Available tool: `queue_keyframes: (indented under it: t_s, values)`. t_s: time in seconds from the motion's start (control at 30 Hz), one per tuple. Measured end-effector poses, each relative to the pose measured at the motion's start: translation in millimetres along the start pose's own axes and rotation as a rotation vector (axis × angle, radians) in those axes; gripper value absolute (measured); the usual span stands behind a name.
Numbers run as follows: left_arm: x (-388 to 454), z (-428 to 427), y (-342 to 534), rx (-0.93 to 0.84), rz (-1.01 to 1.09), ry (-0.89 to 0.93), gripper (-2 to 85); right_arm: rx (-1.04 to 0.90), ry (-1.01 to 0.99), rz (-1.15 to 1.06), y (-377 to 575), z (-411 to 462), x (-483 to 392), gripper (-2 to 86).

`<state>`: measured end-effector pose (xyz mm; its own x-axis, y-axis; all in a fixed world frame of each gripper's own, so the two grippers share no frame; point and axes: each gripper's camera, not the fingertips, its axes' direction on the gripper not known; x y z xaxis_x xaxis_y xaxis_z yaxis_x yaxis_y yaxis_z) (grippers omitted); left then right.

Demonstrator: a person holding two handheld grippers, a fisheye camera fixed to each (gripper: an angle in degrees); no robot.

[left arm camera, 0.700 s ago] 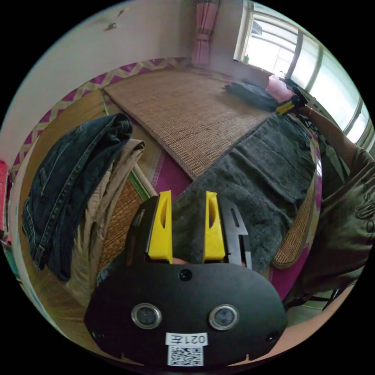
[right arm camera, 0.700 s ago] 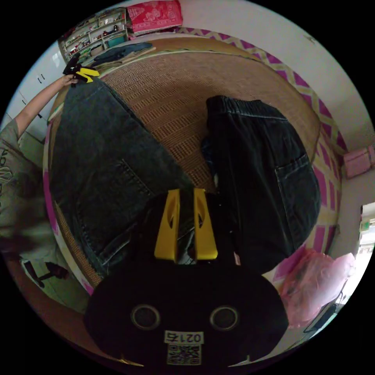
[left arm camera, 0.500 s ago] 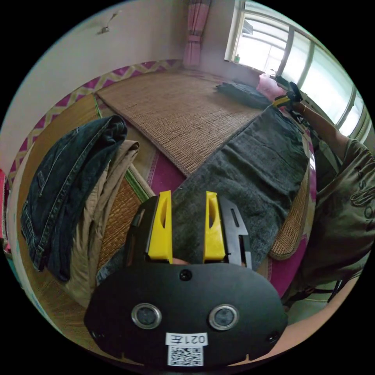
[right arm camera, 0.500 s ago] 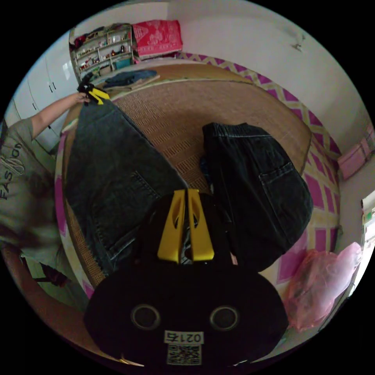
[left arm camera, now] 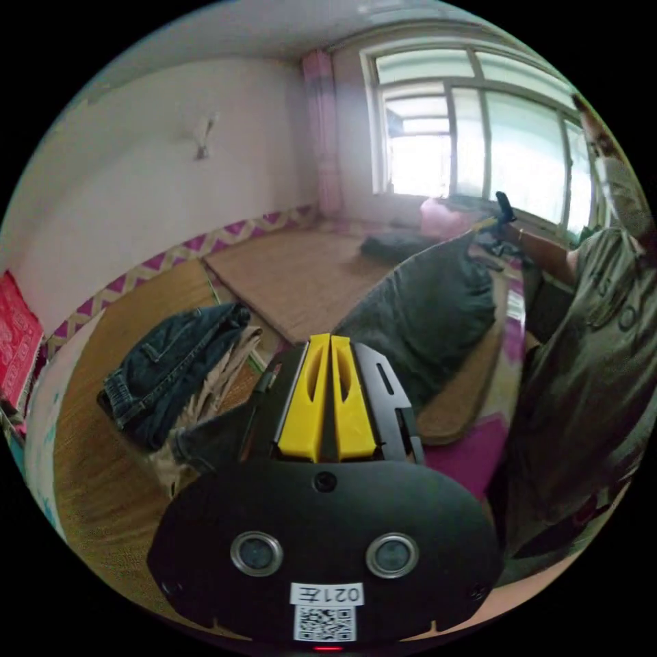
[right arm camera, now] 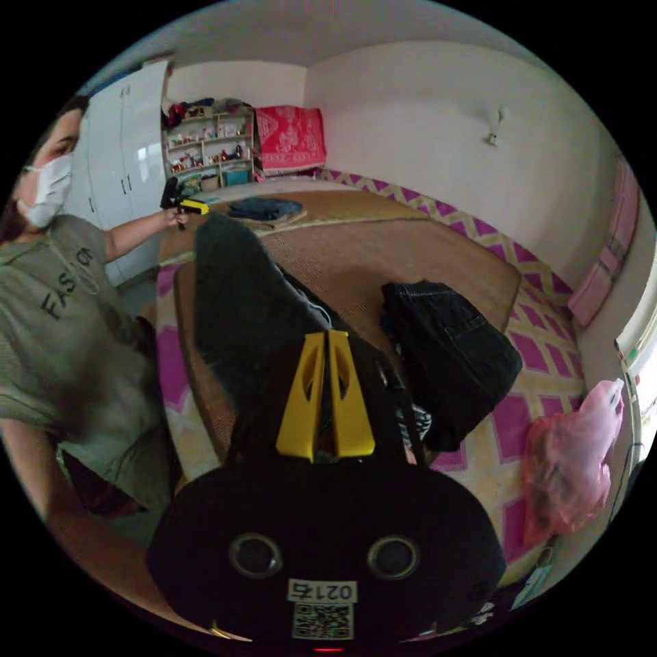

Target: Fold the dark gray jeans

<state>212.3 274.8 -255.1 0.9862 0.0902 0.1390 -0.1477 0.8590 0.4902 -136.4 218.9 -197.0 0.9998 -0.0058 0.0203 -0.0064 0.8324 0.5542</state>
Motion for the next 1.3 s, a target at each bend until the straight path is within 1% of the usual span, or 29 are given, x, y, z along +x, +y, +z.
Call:
queue_keyframes:
  t_s: [0.1,0.2,0.23,0.3,0.37,0.47,0.57,0.63,0.67,0.73,0.77,0.8,0.83,0.87,0.9,0.97,1.07,1.13,1.2,1.27,1.3]
  values:
    - [46.4,-64.6,35.7,0.044,-0.006,0.019,-1.0,0.043,-0.042,-0.017,47.1,-59.1,-49.3,4.2]
    - [81.6,-98.4,76.2,0.019,-0.054,0.045,-0.9,0.009,-0.082,-0.006,97.0,-82.5,-91.7,5.8]
    - [86.5,-101.6,85.3,0.008,-0.07,0.048,-0.9,-0.007,-0.085,0.004,107.0,-82.4,-97.7,6.1]
    - [97.1,-103.2,124.8,-0.038,-0.172,0.058,-0.9,-0.071,-0.117,0.069,149.0,-67.5,-110.9,7.1]
    - [98.6,-98.4,154.3,-0.056,-0.265,0.071,-0.9,-0.093,-0.146,0.143,182.7,-48.6,-111.1,7.7]
    - [95.4,-101.5,189.6,-0.005,-0.399,0.086,-0.9,-0.129,-0.178,0.253,229.0,-18.4,-104.7,8.6]
    - [89.6,-121.4,199.6,0.04,-0.449,0.107,-0.9,-0.025,-0.182,0.337,253.7,-26.1,-95.8,9.2]
    - [85.0,-137.4,197.2,0.055,-0.44,0.124,-0.8,-0.027,-0.168,0.347,257.7,-31.8,-96.1,9.4]
    - [80.8,-150.0,194.5,0.066,-0.429,0.096,-0.7,-0.043,-0.161,0.349,258.7,-35.7,-96.6,9.6]
    - [68.5,-173.4,196.7,0.126,-0.473,-0.017,-0.4,-0.061,-0.155,0.338,260.1,-43.4,-96.7,9.7]
    - [55.3,-187.7,203.1,0.159,-0.545,-0.111,-0.2,-0.064,-0.166,0.336,261.7,-49.6,-94.8,9.8]
    - [40.2,-195.8,211.4,0.133,-0.642,-0.228,0.4,-0.062,-0.175,0.336,263.9,-56.0,-92.2,9.8]
    - [31.8,-196.8,215.4,0.087,-0.692,-0.279,0.7,-0.057,-0.175,0.339,265.3,-59.3,-90.8,9.8]
    - [15.6,-192.9,222.8,-0.045,-0.762,-0.335,3.4,-0.029,-0.165,0.354,269.0,-66.9,-87.5,9.7]
    - [3.8,-186.3,229.2,-0.147,-0.781,-0.358,5.6,0.009,-0.151,0.375,273.3,-74.3,-84.0,9.7]
    - [-0.7,-186.9,232.4,-0.141,-0.768,-0.422,7.0,0.064,-0.133,0.408,280.0,-84.0,-79.2,9.5]
    - [-10.8,-186.0,224.3,-0.173,-0.736,-0.431,3.7,0.157,-0.095,0.461,288.3,-93.6,-74.2,9.1]
    - [-20.4,-189.9,217.1,-0.15,-0.736,-0.422,0.7,0.176,-0.04,0.456,287.1,-93.2,-75.7,8.7]
    - [-36.1,-197.1,204.0,-0.083,-0.72,-0.382,-0.3,0.178,0.072,0.466,280.5,-88.9,-74.6,8.1]
    - [-47.0,-196.5,196.4,-0.063,-0.706,-0.375,-0.6,0.196,0.121,0.46,274.6,-84.5,-72.3,7.5]
    - [-56.0,-189.3,197.1,-0.089,-0.723,-0.366,-0.7,0.197,0.135,0.442,270.1,-78.7,-70.8,7.1]
